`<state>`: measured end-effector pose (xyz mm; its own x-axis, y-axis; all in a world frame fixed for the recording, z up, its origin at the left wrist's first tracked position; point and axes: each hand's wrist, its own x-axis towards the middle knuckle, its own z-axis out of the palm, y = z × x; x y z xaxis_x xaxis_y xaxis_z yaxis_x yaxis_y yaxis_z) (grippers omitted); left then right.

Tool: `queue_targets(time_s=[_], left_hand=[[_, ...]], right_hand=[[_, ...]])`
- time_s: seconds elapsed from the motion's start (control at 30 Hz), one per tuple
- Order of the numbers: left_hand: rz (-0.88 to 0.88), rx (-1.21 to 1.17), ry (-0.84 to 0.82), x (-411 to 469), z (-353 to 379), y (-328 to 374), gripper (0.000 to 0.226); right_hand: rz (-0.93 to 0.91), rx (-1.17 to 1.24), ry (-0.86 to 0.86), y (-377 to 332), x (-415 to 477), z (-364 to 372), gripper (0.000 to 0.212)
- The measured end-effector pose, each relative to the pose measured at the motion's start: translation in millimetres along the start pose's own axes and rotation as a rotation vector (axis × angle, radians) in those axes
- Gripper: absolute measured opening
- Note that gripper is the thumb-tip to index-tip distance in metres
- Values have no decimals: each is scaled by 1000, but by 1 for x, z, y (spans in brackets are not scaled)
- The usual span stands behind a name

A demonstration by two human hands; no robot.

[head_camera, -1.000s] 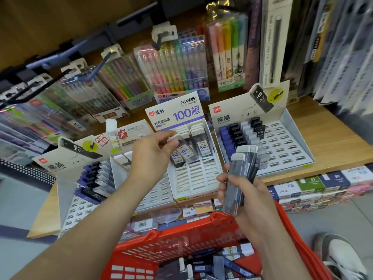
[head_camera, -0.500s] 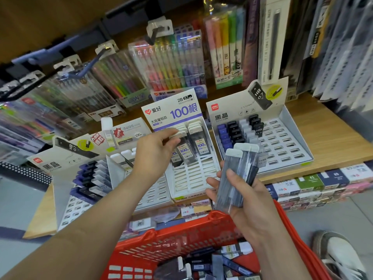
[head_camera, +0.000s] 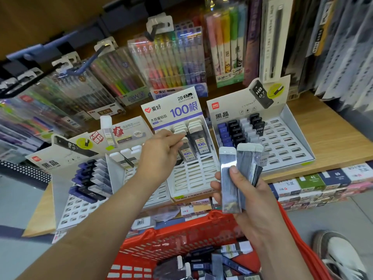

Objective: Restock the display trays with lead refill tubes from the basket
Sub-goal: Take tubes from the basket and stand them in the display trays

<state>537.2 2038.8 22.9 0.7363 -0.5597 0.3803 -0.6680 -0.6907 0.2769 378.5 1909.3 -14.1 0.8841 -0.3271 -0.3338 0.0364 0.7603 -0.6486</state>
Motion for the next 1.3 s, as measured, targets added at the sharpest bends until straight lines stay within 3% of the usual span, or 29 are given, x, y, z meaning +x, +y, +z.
queue_targets(time_s=[0.2,0.37,0.43,0.5,0.6,0.77,0.83,1.0,1.17,1.3], left_hand=[[-60,55,-13,12,-4,8,17],[-9,198,2,14,-8,11,16],[-45,25,-46,8,-12,22,32],[-108,-350,-272,-1,-21,35,51],[-185,-657,-509,-15,-33,48,42],[-387,-852,-371,-20,-39,41,18],[-409,-838,-289,-19,-42,38,19],[-402,-619,11,-4,-47,26,33],[-139,-191,73,3,-29,26,13],[-49,-114,35,5,-15,30,15]], right_hand=[[-29,-102,36,4,-1,2,31],[-16,-151,65,6,2,5,31],[28,-121,34,5,1,6,25],[83,-78,-20,2,-1,7,21],[150,-49,-117,-1,-2,4,24],[193,8,-164,0,2,-2,51],[183,36,-131,-3,3,-7,51],[70,103,-18,-12,1,-13,27],[-7,93,61,-12,1,-13,25],[-1,49,72,-14,-1,-12,28]])
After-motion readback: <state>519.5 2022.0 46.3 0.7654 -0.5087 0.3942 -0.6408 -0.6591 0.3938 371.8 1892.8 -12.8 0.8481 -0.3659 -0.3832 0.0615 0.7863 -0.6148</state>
